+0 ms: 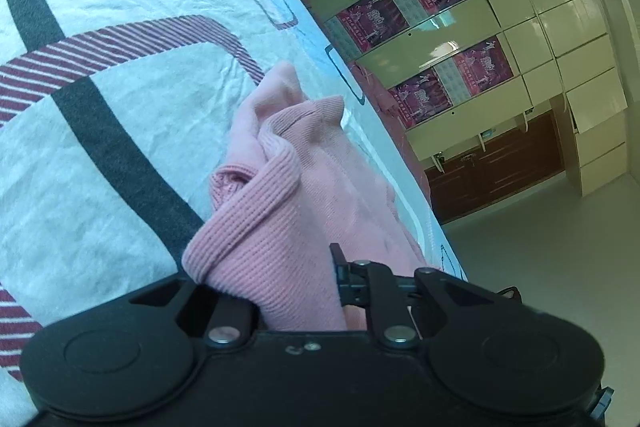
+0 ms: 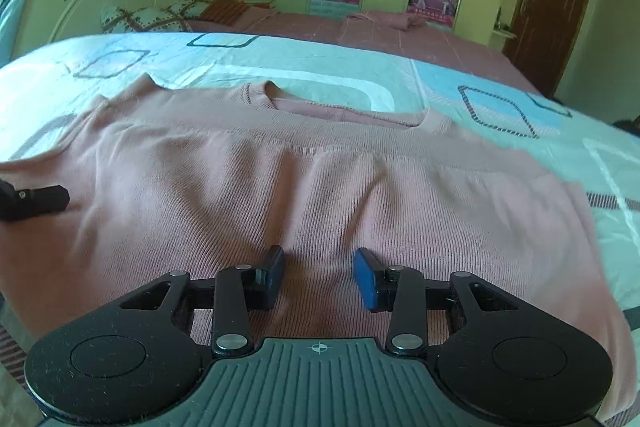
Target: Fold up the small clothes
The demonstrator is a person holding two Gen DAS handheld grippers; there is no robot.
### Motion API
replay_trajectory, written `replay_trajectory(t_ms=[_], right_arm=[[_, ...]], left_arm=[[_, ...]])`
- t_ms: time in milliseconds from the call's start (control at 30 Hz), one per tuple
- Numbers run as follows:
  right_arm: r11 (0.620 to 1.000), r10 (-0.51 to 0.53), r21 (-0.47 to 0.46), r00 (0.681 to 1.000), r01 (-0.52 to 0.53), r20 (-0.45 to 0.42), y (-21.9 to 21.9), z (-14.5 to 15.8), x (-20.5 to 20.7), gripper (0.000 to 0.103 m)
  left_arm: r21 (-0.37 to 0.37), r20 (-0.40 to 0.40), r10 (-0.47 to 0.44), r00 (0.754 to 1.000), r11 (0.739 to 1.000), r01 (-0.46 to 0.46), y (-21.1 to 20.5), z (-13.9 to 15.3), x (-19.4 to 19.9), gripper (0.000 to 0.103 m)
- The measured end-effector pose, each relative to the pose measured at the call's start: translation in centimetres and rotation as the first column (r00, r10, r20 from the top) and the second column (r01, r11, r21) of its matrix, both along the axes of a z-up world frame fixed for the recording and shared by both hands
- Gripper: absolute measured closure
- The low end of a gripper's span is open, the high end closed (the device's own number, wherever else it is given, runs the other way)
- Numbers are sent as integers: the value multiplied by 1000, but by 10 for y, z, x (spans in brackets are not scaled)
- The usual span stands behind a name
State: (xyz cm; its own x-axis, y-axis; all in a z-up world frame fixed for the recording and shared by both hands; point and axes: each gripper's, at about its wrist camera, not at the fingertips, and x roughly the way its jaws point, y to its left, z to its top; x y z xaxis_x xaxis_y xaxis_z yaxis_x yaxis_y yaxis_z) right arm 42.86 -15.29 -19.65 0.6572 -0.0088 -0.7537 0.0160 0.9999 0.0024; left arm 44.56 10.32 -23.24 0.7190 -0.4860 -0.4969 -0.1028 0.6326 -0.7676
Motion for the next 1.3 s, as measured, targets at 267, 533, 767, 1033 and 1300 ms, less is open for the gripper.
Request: replay_trajectory(t_ms=[267, 533, 767, 1033, 1300], right_arm=[[990, 26, 137, 999, -32, 47, -24, 7, -5, 64], [962, -77, 268, 990, 43, 119, -105, 42, -38, 64], [940, -252, 260, 964, 223, 85, -208, 43, -72, 64], [864, -209, 477, 976, 160, 53, -253, 49, -79, 64], [819, -190, 537, 979, 201, -76, -249, 16, -61, 63]], left_arm=[[203, 177, -103, 979, 977, 66, -51, 65, -3, 90], [362, 300, -416, 858, 882, 301, -189, 115, -2, 90], [516, 164, -690, 705, 669, 535, -316, 65, -34, 89], [573, 83, -744, 663, 580, 579, -311, 49, -73, 28], [568, 147, -560, 815, 723, 394, -240, 78, -67, 26]])
